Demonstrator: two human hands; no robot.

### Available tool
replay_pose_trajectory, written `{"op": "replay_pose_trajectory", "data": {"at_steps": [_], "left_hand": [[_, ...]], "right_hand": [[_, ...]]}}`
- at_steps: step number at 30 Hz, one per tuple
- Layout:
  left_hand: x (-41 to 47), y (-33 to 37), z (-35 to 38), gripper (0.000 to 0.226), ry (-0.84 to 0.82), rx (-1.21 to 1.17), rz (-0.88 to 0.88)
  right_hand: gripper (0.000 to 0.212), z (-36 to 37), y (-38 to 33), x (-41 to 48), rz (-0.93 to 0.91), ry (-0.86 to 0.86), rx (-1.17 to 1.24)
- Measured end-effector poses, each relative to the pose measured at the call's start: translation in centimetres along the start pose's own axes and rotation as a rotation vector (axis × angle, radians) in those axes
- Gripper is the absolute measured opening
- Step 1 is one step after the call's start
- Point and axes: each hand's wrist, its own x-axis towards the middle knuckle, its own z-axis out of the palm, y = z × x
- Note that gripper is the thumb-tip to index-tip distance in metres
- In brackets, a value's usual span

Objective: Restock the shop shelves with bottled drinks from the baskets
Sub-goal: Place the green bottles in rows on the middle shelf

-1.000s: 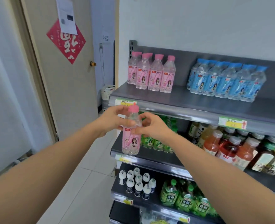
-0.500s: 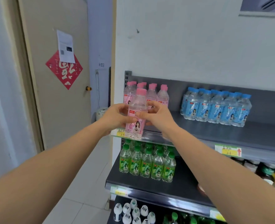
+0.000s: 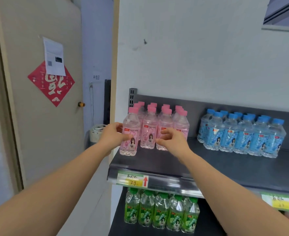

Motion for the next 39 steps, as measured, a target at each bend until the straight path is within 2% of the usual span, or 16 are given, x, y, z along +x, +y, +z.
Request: {"op": "replay_pose_trajectory", "data": {"at_steps": [4, 8, 12, 17, 19, 21, 22, 24, 27, 35, 39], "left_hand": [[3.1, -1.2, 0.1, 0.039, 0.002, 0.024, 0.004], [5.3, -1.8, 0.7, 0.037, -0.018, 0.039, 0.035], [6.6, -2.1, 1.5, 0.037, -0.022, 0.022, 0.049], [7.3, -2.4, 2.3, 0.038, -0.058, -0.016, 0.031], [7.4, -2.5, 2.2, 0.037, -0.089, -0.024, 0.028], [7.4, -2.6, 2.1, 0.039, -0.128, -0.042, 0.026], [7.3, -2.7, 2.1, 0.042, -0.158, -0.057, 0.018], [7.3, -2.7, 2.1, 0.047, -0.23, -0.061, -0.005], [7.5, -2.9, 2.2, 0.043, -0.266, -0.026, -0.024], [7.6, -3.6, 2.9, 0.044, -0.171, 0.007, -0.006], [7.4, -3.7, 3.2, 0.037, -0.038, 0.058, 0.017]], "right_hand": [[0.03, 0.7, 1.1, 2.0, 0.024, 0.084, -0.163], [0.018, 0.8, 1.8, 2.8, -0.016, 0.25, -0.319], [0.039, -0.3, 2.2, 3.0, -0.049, 0.45, -0.402], [0.068, -2.4, 2.9, 3.4, -0.027, 0.624, -0.388], [0.088, -2.7, 3.2, 3.7, 0.017, 0.643, -0.384], [0.101, -2.7, 3.5, 3.9, 0.088, 0.589, -0.328], [0.099, -2.7, 3.6, 4.0, 0.111, 0.539, -0.281], [0.076, -2.5, 4.0, 4.1, 0.11, 0.464, -0.203], [0.055, -2.2, 4.0, 4.1, 0.08, 0.452, -0.169], [0.046, -2.2, 4.3, 4.2, 0.065, 0.42, -0.181], [0.042, -2.3, 4.4, 4.1, 0.063, 0.431, -0.178]]}}
